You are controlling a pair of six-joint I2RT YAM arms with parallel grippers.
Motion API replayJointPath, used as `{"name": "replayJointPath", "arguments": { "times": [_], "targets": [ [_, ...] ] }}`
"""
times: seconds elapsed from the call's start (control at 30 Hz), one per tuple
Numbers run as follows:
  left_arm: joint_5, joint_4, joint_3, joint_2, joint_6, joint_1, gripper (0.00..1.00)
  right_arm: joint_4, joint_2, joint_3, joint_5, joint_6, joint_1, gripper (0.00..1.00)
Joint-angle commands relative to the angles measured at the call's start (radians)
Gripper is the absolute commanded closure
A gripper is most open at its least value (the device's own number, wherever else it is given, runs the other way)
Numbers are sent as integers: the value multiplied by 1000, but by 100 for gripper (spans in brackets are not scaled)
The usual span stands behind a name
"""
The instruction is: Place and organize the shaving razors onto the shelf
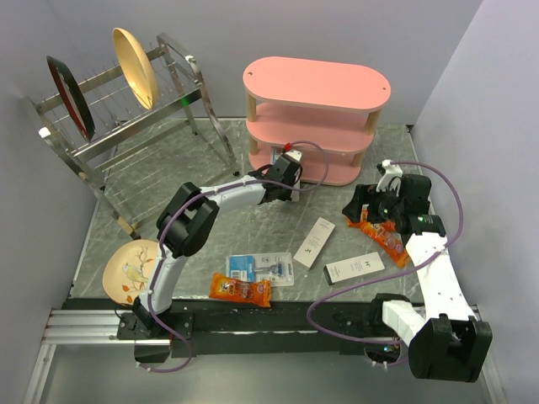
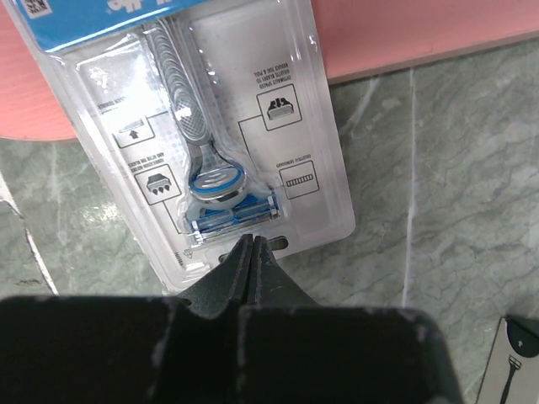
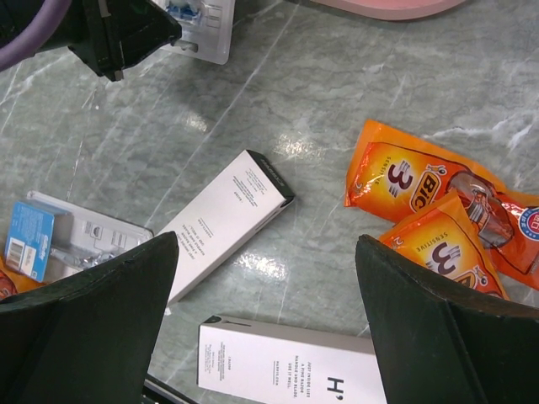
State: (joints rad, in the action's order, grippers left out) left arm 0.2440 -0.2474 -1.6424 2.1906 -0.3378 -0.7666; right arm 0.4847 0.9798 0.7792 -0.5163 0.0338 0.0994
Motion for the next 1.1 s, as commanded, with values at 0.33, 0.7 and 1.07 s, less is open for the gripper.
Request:
{"name": "replayJointPath", "arguments": {
  "times": [0.33,0.7,1.07],
  "targets": [
    [130,106,-48,-2,140,0,99,-52,7,-5,-7,-12,10,8],
    [-83,220,195,-265,105,-7,99,-54,13,-12,-8,-11,10,8],
    [-95,143,201,-181,51,-22,99,-52,14,-9,-4,-9,8,8]
  ]
}}
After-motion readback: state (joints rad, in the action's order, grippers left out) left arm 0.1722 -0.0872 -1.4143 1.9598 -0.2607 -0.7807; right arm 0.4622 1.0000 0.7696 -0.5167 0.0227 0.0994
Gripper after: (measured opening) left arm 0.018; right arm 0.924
